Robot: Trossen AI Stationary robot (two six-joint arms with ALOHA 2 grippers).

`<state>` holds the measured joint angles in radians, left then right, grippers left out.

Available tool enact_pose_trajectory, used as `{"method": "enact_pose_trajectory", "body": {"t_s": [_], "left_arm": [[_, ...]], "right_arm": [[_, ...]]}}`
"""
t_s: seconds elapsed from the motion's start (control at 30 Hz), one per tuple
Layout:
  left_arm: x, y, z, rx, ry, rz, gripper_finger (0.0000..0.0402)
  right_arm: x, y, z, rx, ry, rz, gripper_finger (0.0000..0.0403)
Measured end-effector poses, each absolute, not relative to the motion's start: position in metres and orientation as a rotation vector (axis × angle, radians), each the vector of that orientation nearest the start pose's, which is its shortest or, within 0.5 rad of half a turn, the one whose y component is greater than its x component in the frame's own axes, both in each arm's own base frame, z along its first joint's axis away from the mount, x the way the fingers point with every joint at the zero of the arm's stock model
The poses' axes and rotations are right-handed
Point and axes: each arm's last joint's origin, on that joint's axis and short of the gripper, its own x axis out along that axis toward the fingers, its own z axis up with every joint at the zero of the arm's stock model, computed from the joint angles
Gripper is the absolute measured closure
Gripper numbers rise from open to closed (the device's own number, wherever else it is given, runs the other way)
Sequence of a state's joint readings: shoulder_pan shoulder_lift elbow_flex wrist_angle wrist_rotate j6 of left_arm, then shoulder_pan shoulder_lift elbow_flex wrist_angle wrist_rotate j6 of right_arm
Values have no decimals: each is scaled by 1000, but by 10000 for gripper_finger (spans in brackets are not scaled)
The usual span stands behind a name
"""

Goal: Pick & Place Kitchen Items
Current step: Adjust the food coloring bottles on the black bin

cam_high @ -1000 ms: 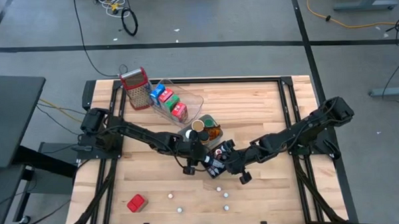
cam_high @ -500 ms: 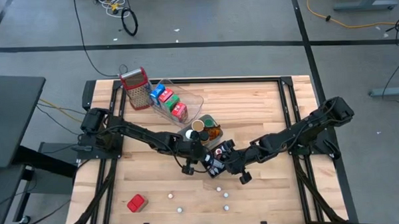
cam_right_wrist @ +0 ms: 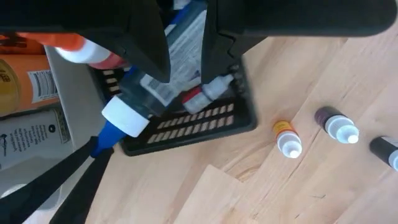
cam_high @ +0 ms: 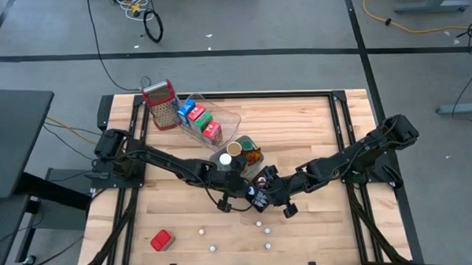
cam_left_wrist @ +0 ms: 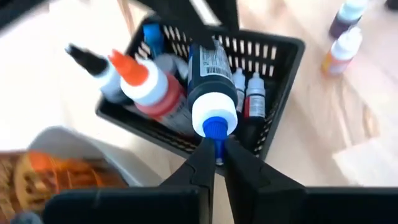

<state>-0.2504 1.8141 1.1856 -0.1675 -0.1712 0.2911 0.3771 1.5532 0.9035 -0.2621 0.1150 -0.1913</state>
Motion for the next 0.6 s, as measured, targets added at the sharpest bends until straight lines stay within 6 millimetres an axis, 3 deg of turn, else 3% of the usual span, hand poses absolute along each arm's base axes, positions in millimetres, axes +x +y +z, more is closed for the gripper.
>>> {"method": "enact_pose_trajectory", "body": {"t_s": [0.2,0.4,0.6], "left_arm": [[380,-95,210,474,716,-209,379],[381,-93,211,472,710,-201,375],[382,-93,213,476,690,-201,377]], "right_arm": [[287,110,193,-344,848,307,303],[280,107,207,-110,840,163,303],[271,104,221,-55,825,146,303]]}}
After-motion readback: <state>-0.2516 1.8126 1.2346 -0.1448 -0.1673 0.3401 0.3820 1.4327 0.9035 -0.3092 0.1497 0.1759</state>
